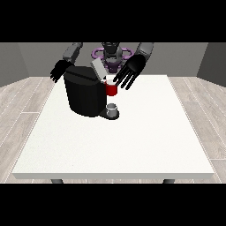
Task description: Insert the coffee pod into the coffee machine and close the lid
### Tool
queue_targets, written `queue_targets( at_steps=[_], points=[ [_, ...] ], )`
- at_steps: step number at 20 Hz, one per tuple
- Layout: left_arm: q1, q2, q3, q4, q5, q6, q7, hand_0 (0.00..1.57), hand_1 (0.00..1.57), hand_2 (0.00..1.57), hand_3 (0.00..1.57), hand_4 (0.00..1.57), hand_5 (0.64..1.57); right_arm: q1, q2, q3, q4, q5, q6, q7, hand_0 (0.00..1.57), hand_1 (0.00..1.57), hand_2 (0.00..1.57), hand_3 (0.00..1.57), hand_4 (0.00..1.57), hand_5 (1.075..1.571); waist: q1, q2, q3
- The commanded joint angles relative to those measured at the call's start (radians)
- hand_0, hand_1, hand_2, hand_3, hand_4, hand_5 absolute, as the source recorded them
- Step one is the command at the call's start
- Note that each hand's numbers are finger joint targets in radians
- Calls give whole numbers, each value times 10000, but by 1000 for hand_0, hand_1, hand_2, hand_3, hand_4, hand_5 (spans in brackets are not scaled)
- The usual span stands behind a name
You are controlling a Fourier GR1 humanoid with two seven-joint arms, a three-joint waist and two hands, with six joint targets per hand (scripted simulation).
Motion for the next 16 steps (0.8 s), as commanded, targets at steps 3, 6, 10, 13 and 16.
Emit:
queue_targets(
  at_steps=[3,6,10,13,16],
  points=[
    [500,-300,-105,-181,-132,2,91,0,0,0,0,0,1571,599,189,48,367,97,-62,-571,0,0,0,0,424,1571,317,-524,-6],
    [882,-520,-39,-205,-16,-111,307,0,0,0,0,0,1571,858,28,-163,264,-221,41,139,0,0,0,0,363,1571,428,-1386,-7],
    [1260,-916,454,-486,654,-102,27,0,0,0,0,0,1571,1078,173,-163,455,-114,-105,-420,0,0,0,0,383,1571,856,-1611,-8],
    [1340,-1344,1699,-493,2061,-236,212,0,0,0,0,0,1571,1282,-355,-668,812,-494,367,-424,0,0,0,0,433,1571,1367,-2055,-9],
    [2243,-2640,2497,-475,3284,-54,3,0,0,0,0,261,1571,1906,202,-422,887,-247,-100,-536,0,0,0,0,424,1571,1896,-2896,-22]
  ],
)
